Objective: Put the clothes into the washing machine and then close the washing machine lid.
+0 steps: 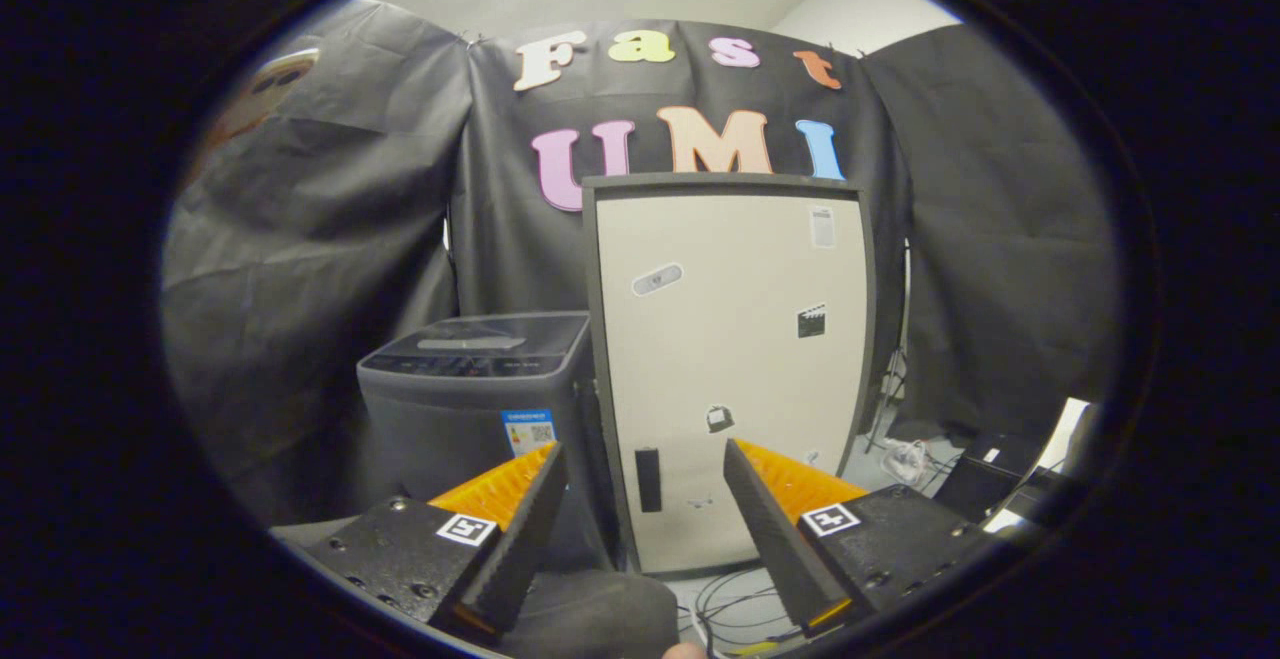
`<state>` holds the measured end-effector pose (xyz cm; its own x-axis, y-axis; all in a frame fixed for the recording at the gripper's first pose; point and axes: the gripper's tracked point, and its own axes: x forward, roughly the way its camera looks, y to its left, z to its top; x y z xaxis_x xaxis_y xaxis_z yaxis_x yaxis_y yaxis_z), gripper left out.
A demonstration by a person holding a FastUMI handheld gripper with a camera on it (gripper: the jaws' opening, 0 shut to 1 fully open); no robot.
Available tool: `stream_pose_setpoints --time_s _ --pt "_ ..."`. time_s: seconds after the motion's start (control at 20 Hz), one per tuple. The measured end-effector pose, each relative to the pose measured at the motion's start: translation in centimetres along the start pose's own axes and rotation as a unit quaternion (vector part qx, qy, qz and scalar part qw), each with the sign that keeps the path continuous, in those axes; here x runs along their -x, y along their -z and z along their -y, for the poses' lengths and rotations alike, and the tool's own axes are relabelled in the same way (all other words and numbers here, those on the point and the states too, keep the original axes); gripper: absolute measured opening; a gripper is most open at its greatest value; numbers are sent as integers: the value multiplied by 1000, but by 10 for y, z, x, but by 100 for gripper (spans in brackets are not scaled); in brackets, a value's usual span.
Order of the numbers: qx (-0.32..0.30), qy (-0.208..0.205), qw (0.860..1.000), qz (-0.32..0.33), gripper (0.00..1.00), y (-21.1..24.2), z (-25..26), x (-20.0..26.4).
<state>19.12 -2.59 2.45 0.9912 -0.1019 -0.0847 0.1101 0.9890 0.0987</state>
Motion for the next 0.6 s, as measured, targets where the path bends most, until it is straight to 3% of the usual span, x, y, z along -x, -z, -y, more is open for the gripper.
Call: stream_pose_setpoints --time_s 0.6 --pt "-7 -1 1000 3 96 7 -7 29"
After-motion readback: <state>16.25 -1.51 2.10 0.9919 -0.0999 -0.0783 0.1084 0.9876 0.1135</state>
